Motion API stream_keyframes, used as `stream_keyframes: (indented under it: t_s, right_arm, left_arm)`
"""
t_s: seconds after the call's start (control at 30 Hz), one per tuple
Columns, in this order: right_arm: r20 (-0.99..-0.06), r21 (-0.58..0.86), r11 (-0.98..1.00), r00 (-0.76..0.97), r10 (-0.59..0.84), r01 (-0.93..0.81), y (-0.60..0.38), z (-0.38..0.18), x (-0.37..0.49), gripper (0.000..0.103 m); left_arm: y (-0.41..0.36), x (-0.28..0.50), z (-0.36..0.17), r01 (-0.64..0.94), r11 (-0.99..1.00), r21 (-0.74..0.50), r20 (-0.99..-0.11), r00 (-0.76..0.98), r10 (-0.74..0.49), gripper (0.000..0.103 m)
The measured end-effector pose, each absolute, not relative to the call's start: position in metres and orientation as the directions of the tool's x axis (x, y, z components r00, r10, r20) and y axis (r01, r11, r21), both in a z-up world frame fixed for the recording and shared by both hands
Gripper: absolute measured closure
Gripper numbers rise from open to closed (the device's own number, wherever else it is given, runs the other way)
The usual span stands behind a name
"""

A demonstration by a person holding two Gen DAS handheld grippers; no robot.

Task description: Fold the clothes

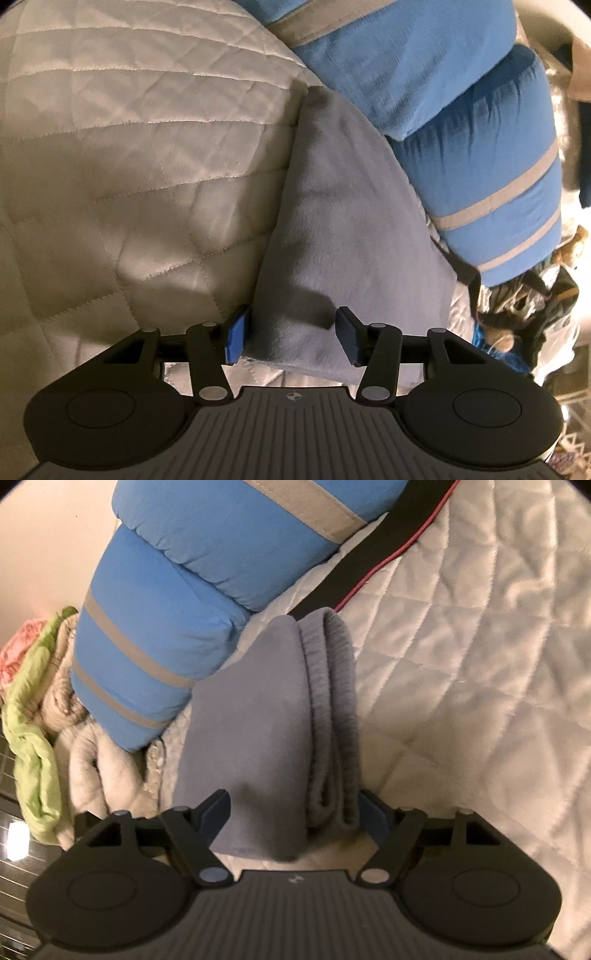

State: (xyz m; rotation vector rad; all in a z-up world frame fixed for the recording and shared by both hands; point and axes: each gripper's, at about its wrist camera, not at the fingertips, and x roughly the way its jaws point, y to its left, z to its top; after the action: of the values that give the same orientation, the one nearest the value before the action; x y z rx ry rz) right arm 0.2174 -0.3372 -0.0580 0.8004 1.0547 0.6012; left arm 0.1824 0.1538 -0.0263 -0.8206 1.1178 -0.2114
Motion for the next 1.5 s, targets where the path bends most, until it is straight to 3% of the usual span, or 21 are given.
stream_keyframes:
  t_s: [0.03, 0.07, 0.17, 0.4, 0.5, 0.53, 0.67, 0.77, 0.93, 1.0, 1.07, 1.13, 1.33, 1.5]
  right_arm:
    - [-0.521, 0.81, 0.584, 0.386, 0.761, -0.057, -0.335, -0.059, 0.218, 0.051]
    - [-0.531, 0.806, 0.59, 0.382, 0.756, -0.047, -0.334, -0.06, 0.217, 0.071]
    - [-0.516, 0.826, 0.563, 0.376, 0.77, -0.019, -0.338, -0.061, 0.215, 0.075]
    - [-0.494, 0.84, 0.542, 0.385, 0.78, -0.018, -0.349, -0.051, 0.209, 0.075]
    - [-0.525, 0.825, 0.565, 0.389, 0.757, 0.014, -0.351, -0.057, 0.21, 0.066]
    - [-0.538, 0.813, 0.582, 0.401, 0.741, 0.014, -0.351, -0.057, 0.209, 0.047]
    - [-0.527, 0.777, 0.628, 0.501, 0.687, -0.045, -0.358, -0.042, 0.203, 0.025]
    - [-0.504, 0.767, 0.638, 0.553, 0.664, -0.068, -0.358, -0.035, 0.201, 0.019]
    - [-0.479, 0.659, 0.736, 0.669, 0.569, -0.154, -0.345, -0.017, 0.189, 0.02]
    - [-0.446, 0.581, 0.784, 0.719, 0.532, -0.22, -0.334, -0.007, 0.181, 0.032]
    - [-0.423, 0.502, 0.822, 0.753, 0.504, -0.268, -0.319, 0.0, 0.177, 0.075]
    - [-0.418, 0.428, 0.854, 0.772, 0.479, -0.297, -0.3, 0.003, 0.178, 0.095]
    - [-0.431, 0.14, 0.924, 0.818, 0.38, -0.356, -0.251, 0.0, 0.182, 0.098]
    - [-0.443, 0.024, 0.947, 0.845, 0.298, -0.322, -0.234, -0.006, 0.201, 0.098]
  left_arm:
    - [0.153, 0.182, -0.028, -0.256, 0.692, -0.675, -0.716, 0.452, -0.531, 0.081]
    - [0.153, 0.181, -0.03, -0.273, 0.688, -0.673, -0.721, 0.451, -0.526, 0.085]
    - [0.153, 0.18, -0.024, -0.293, 0.68, -0.672, -0.725, 0.444, -0.526, 0.091]
    - [0.146, 0.172, -0.006, -0.278, 0.71, -0.648, -0.745, 0.426, -0.513, 0.092]
    - [0.145, 0.174, -0.01, -0.292, 0.732, -0.615, -0.772, 0.409, -0.486, 0.085]
    - [0.145, 0.175, -0.011, -0.292, 0.742, -0.603, -0.782, 0.401, -0.477, 0.083]
    - [0.152, 0.174, -0.006, -0.296, 0.748, -0.594, -0.783, 0.424, -0.454, 0.078]
    - [0.155, 0.171, 0.002, -0.29, 0.767, -0.572, -0.782, 0.477, -0.402, 0.077]
    - [0.146, 0.166, 0.021, -0.231, 0.823, -0.52, -0.746, 0.591, -0.305, 0.077]
    - [0.129, 0.165, 0.031, -0.158, 0.875, -0.458, -0.708, 0.661, -0.25, 0.078]
    - [0.109, 0.165, 0.04, -0.066, 0.925, -0.374, -0.65, 0.73, -0.21, 0.079]
    - [0.085, 0.168, 0.043, 0.008, 0.956, -0.293, -0.623, 0.757, -0.197, 0.084]
    - [0.015, 0.183, 0.034, 0.159, 0.984, -0.077, -0.624, 0.762, -0.172, 0.093]
    - [-0.012, 0.196, 0.025, 0.213, 0.976, -0.034, -0.631, 0.753, -0.186, 0.093]
